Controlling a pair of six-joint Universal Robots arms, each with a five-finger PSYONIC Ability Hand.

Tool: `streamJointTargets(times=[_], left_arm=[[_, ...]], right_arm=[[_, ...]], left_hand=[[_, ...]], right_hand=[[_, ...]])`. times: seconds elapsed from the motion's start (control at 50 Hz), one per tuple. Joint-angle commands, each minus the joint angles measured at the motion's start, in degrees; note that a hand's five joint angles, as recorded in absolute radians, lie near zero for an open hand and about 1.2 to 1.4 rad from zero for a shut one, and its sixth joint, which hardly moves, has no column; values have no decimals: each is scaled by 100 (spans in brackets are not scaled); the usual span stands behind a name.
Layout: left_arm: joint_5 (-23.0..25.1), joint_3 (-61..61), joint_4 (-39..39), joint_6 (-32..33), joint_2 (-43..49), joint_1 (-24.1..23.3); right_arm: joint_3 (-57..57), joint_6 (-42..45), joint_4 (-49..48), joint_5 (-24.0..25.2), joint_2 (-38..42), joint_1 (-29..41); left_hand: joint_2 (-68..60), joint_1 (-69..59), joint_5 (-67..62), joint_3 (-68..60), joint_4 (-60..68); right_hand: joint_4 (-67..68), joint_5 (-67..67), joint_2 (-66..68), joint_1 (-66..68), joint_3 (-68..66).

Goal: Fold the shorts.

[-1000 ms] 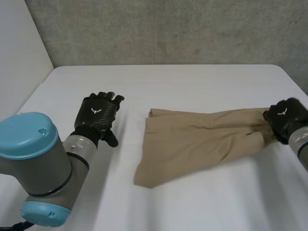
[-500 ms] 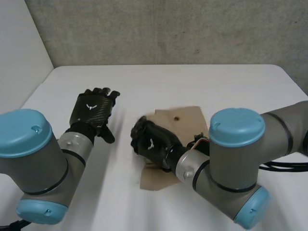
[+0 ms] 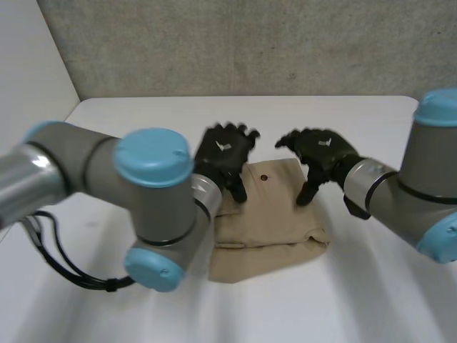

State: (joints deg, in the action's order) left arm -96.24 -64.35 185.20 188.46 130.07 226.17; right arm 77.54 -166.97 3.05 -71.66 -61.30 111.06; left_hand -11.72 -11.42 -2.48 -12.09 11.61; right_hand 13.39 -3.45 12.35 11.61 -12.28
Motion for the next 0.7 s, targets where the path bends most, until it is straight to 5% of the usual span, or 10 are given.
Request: streamJointTargets(times=[0.02,0.48,0.6,0.7], left_arm=[[-26,818,-985,-371,940,23],[-44,397,-1566,-407,678,103],[-26,151,-1531,-451,-481,164],[-44,-34,-1566,-477,-1903,803]], right_arm=[[-195,262,20,-24,803,-6],[-230,1185,618,-322,655,-6],[-239,965,460,-401,-206,21],[-528,263,336,-945,-1190,3]], left_hand=[[134,103,210,171,-123],[150,120,226,188,-140],[172,142,248,209,-161],[172,142,248,209,-161]], right_hand=[[-339,345,-235,-161,228],[-339,345,-235,-161,228],[-339,345,-235,-161,228],[-339,345,-235,-161,228]])
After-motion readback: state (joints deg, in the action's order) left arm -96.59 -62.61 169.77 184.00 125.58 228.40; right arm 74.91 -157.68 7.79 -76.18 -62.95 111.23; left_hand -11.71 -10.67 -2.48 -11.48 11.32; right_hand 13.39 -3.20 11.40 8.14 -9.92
